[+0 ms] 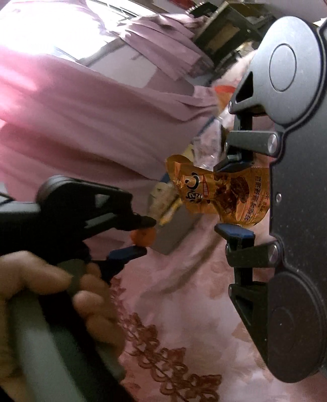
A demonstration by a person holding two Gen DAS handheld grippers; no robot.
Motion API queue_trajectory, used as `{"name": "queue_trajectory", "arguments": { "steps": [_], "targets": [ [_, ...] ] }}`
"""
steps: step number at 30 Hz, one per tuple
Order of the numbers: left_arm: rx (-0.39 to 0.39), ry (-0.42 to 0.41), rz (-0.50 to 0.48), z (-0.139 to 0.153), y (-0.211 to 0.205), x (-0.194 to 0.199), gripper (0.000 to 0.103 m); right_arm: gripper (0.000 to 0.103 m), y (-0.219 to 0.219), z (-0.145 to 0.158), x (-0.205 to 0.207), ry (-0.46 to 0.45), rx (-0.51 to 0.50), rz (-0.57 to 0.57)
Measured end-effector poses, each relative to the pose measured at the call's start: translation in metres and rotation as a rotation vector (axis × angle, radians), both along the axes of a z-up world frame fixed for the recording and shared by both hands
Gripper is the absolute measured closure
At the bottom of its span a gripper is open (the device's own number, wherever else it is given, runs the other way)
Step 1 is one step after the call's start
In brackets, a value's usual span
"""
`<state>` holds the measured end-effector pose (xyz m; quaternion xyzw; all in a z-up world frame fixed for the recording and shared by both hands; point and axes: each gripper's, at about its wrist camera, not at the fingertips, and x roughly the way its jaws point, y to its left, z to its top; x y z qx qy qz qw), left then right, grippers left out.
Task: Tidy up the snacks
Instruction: 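Lift the orange and gold pouch and carry both over the tray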
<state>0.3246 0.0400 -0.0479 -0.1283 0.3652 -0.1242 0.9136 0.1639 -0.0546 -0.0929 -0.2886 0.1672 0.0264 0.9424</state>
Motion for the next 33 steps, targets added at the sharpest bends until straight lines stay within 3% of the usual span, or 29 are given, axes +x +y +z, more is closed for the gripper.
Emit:
{"name": "queue_trajectory", "arguments": {
  "steps": [6, 12, 21, 33],
  "targets": [
    [0.032, -0.058, -0.036, 0.004, -0.007, 0.01, 0.067, 0.058, -0.011, 0.025, 0.014, -0.075, 0.025, -0.046],
    [-0.045, -0.011, -0.03, -0.006, 0.005, 0.025, 0.067, 0.058, -0.03, 0.04, 0.053, -0.094, 0.063, -0.123],
    [-0.096, 0.018, -0.014, -0.016, 0.011, 0.042, 0.067, 0.058, -0.043, 0.041, 0.103, -0.038, 0.131, -0.141],
    [-0.115, 0.03, -0.019, -0.025, 0.007, 0.053, 0.067, 0.057, -0.054, 0.034, 0.131, 0.01, 0.222, -0.176]
  ]
}}
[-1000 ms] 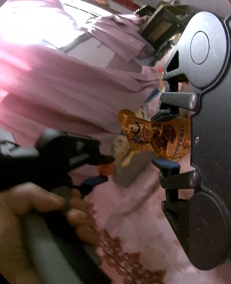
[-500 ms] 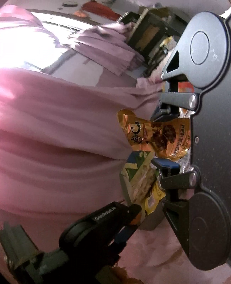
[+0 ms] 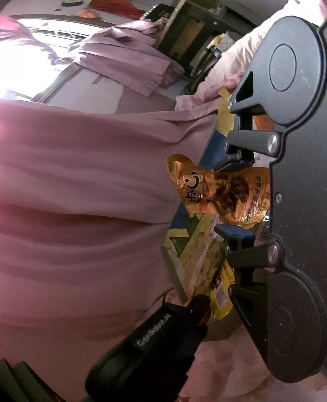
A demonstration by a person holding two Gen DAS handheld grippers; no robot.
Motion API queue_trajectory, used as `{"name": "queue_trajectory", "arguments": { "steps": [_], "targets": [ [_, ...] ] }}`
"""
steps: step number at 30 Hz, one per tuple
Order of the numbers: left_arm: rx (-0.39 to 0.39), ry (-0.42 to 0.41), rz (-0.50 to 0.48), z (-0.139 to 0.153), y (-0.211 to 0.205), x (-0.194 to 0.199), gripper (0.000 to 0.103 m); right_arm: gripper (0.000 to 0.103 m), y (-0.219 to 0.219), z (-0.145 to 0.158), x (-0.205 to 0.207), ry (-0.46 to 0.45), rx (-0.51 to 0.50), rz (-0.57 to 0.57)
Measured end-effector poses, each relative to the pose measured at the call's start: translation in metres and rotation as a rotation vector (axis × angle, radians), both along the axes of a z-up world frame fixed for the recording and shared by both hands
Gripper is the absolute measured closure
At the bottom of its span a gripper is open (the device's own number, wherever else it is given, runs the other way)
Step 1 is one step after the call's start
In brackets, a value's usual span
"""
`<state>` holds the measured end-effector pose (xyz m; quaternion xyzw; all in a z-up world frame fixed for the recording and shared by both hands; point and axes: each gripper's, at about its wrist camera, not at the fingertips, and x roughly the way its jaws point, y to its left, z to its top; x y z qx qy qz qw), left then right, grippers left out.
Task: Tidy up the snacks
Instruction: 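Lift the orange and gold pouch and carry both over the tray, then lower the orange into the tray while the right tool releases the gold pouch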
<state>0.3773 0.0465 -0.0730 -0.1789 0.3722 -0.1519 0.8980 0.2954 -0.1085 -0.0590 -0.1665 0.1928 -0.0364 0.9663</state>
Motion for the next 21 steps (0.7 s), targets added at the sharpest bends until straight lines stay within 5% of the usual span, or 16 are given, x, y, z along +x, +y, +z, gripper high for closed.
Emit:
{"name": "queue_trajectory", "arguments": {
  "steps": [21],
  "targets": [
    [0.001, -0.004, 0.009, 0.0034, 0.0007, -0.0014, 0.053, 0.05, 0.0003, -0.0082, 0.0101, 0.039, 0.038, -0.002]
  ]
}}
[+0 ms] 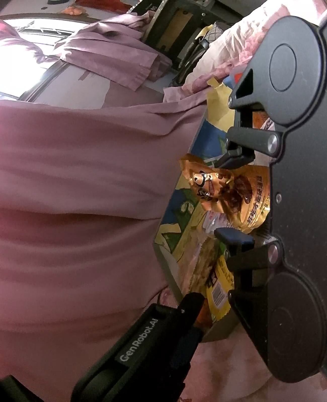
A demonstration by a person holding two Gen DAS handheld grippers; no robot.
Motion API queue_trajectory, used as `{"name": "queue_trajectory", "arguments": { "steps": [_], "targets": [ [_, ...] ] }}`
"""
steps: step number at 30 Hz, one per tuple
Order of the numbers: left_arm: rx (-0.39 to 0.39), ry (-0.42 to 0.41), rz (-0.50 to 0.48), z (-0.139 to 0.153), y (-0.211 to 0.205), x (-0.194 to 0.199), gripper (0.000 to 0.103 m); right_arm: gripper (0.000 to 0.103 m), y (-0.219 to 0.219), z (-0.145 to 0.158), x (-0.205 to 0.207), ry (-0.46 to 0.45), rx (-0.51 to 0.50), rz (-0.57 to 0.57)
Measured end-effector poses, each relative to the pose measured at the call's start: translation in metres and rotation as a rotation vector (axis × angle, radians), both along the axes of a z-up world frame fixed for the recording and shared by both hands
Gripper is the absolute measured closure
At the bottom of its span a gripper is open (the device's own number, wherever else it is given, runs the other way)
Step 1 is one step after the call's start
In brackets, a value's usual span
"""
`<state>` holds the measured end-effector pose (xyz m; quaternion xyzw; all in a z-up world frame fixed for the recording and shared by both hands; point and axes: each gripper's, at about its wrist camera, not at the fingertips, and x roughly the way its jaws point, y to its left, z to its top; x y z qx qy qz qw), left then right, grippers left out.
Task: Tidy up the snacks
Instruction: 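Lower the orange into the tray while the right tool releases the gold pouch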
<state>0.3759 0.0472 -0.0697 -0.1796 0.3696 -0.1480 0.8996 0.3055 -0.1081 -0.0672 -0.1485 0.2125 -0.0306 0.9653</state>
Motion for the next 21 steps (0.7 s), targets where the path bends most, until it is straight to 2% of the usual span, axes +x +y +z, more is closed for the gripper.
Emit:
{"name": "queue_trajectory", "arguments": {
  "steps": [6, 11, 21],
  "targets": [
    [-0.005, -0.004, -0.007, 0.002, -0.002, -0.002, 0.045, 0.043, 0.0, -0.001, 0.0, -0.004, -0.003, -0.01],
    [-0.029, -0.01, -0.023, 0.005, -0.004, -0.004, 0.028, 0.034, -0.001, -0.001, 0.0, -0.012, 0.0, -0.019],
    [0.01, -0.026, -0.011, 0.013, -0.01, -0.01, 0.013, 0.019, -0.005, 0.009, -0.009, -0.038, 0.02, -0.037]
  ]
}}
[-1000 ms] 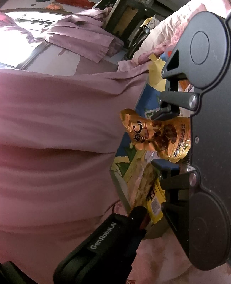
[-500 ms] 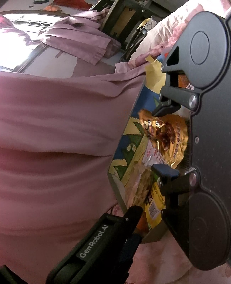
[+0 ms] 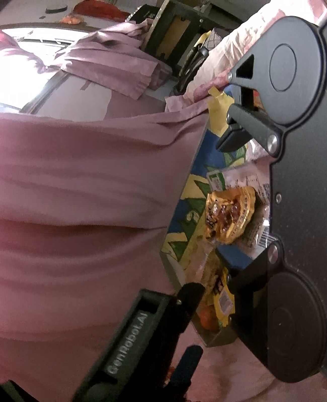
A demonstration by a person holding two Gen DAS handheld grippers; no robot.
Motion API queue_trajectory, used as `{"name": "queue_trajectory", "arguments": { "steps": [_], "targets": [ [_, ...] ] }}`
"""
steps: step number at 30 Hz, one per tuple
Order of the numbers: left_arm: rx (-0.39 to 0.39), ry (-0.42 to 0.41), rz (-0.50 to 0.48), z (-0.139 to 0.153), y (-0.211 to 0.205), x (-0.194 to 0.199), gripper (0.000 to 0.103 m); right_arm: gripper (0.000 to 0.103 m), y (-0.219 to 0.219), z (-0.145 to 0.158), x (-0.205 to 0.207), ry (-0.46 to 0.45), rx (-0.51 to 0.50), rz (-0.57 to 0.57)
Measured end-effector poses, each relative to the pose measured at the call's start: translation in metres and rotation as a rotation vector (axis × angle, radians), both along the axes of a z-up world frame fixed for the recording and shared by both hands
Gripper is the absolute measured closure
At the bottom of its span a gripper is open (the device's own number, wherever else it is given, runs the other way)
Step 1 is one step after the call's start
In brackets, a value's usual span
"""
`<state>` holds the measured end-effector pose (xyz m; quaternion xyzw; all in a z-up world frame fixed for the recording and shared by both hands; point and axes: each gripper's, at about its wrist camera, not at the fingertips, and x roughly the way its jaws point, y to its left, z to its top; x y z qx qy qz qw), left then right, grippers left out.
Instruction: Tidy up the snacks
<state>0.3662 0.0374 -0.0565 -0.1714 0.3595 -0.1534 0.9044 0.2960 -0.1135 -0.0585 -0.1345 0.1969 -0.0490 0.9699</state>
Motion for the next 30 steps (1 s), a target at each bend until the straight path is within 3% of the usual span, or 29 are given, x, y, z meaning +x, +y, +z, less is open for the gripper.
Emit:
{"name": "queue_trajectory", "arguments": {
  "steps": [11, 19, 30],
  "targets": [
    [0.019, -0.062, 0.035, 0.02, -0.002, -0.014, 0.001, 0.007, -0.018, 0.031, -0.018, -0.061, 0.052, -0.057],
    [0.056, -0.104, 0.058, 0.033, -0.007, -0.023, 0.001, 0.001, -0.03, 0.052, -0.034, -0.098, 0.07, -0.075],
    [0.13, -0.162, 0.109, 0.047, -0.006, -0.05, 0.0, 0.001, -0.05, 0.076, -0.065, -0.124, 0.113, -0.117]
  ]
}}
